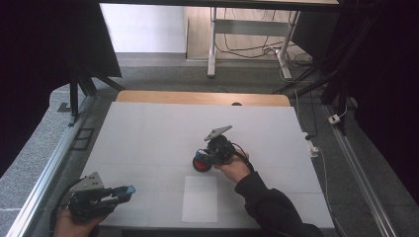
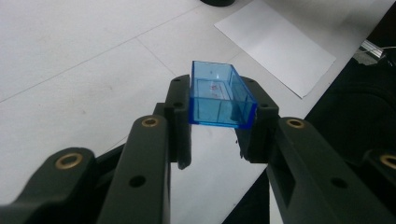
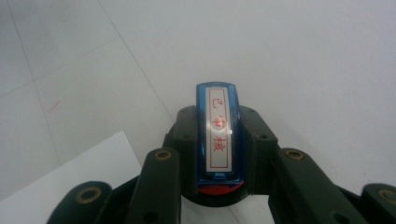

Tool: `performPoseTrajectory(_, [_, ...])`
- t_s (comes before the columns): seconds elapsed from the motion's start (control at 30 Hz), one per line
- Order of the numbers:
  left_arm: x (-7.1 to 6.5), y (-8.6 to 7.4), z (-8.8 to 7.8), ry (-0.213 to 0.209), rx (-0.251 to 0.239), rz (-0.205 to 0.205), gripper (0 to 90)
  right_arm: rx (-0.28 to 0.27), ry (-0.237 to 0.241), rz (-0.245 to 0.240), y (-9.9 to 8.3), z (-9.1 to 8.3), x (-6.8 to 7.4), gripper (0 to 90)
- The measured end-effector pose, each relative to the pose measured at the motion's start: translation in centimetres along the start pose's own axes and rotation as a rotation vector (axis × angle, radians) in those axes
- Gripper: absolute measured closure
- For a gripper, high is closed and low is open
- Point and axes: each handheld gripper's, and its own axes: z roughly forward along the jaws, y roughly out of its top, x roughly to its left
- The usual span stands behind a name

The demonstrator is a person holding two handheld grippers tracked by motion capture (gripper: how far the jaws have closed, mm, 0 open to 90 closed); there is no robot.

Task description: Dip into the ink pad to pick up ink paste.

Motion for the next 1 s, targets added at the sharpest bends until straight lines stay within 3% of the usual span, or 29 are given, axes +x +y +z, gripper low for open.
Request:
performPoseTrajectory(0.27, [0.0,0.0,0.0,-0.001,0.001,-0.002,68.1,-0.015,0.033,0.052,-0.3,0.0,-0.7,71.4])
performPoseTrajectory(0.53, [0.0,0.0,0.0,0.001,0.001,-0.001,68.1,0.001,-0.024,-0.017,0.0,0.1,0.4,71.4])
performPoseTrajectory(0.8, [0.0,0.0,0.0,0.001,0.003,0.001,68.1,0.033,-0.107,-0.119,0.3,0.2,2.0,71.3])
performPoseTrajectory(1.0, [0.0,0.0,0.0,-0.001,0.0,-0.004,68.0,0.034,-0.112,-0.124,0.4,0.1,2.0,71.1])
